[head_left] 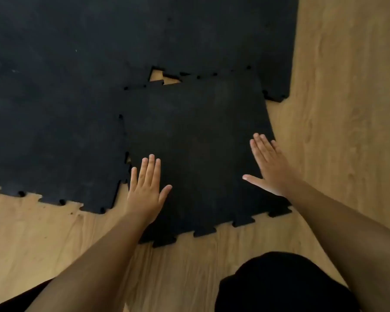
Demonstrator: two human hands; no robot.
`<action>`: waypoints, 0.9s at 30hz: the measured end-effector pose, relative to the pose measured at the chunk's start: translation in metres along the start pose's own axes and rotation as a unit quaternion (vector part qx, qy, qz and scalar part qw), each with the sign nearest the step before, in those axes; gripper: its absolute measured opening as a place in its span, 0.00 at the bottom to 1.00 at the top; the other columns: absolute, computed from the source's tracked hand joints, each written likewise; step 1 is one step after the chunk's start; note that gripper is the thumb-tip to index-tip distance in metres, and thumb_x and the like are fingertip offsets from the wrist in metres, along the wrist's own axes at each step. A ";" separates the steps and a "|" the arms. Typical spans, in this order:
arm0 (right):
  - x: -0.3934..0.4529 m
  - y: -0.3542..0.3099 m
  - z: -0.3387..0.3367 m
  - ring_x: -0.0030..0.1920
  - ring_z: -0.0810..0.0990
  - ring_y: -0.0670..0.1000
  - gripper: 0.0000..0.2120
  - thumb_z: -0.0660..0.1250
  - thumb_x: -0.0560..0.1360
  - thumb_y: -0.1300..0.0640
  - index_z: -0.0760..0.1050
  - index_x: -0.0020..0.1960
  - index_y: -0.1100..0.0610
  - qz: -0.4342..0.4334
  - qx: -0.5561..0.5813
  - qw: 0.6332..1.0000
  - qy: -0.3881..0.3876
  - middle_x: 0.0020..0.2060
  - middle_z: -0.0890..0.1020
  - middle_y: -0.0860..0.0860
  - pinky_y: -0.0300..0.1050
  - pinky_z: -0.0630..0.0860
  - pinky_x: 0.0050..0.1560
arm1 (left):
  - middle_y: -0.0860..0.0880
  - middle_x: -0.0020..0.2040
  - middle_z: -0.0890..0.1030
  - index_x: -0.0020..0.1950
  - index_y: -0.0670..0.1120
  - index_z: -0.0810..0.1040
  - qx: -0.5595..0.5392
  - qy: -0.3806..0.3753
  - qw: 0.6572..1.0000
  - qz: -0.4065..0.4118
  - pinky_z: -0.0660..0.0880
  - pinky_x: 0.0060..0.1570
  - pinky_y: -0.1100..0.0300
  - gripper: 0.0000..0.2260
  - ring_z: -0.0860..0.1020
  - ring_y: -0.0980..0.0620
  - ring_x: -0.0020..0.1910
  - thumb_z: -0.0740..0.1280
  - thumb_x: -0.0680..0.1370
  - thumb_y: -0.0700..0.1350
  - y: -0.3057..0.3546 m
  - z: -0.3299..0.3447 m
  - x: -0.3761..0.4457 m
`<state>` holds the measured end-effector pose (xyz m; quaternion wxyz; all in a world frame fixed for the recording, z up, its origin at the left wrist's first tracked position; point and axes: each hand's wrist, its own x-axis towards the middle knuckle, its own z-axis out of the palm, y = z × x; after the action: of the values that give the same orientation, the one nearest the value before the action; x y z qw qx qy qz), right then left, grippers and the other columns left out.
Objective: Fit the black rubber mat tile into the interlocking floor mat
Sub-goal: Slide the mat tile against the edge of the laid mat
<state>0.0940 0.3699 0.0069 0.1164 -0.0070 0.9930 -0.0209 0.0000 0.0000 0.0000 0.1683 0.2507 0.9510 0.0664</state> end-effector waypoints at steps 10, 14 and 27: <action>-0.001 0.010 0.058 0.76 0.35 0.52 0.53 0.44 0.66 0.22 0.30 0.76 0.56 0.184 0.074 0.973 -0.114 0.78 0.37 0.55 0.53 0.39 0.74 | 0.46 0.78 0.35 0.78 0.48 0.38 -0.093 -0.020 0.978 -0.184 0.39 0.74 0.48 0.41 0.34 0.46 0.76 0.58 0.77 0.64 -0.010 0.045 -0.013; -0.002 0.014 0.046 0.78 0.43 0.55 0.60 0.59 0.64 0.22 0.31 0.77 0.54 0.352 0.117 0.919 -0.131 0.79 0.42 0.54 0.53 0.42 0.73 | 0.44 0.80 0.43 0.78 0.47 0.42 -0.277 0.044 0.895 -0.347 0.50 0.74 0.45 0.52 0.45 0.45 0.77 0.74 0.69 0.59 0.002 0.037 -0.004; 0.033 0.019 -0.026 0.75 0.58 0.59 0.49 0.72 0.67 0.35 0.54 0.78 0.55 0.523 0.603 0.599 -0.064 0.77 0.59 0.55 0.58 0.55 0.72 | 0.43 0.42 0.76 0.66 0.41 0.73 -0.497 0.050 0.665 -0.555 0.71 0.35 0.48 0.32 0.73 0.43 0.37 0.74 0.69 0.58 -0.039 -0.044 0.035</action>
<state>0.0554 0.3892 0.0237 0.1481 0.5842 0.5781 -0.5500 -0.0621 -0.0184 0.0228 0.2255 -0.4484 0.7470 0.4361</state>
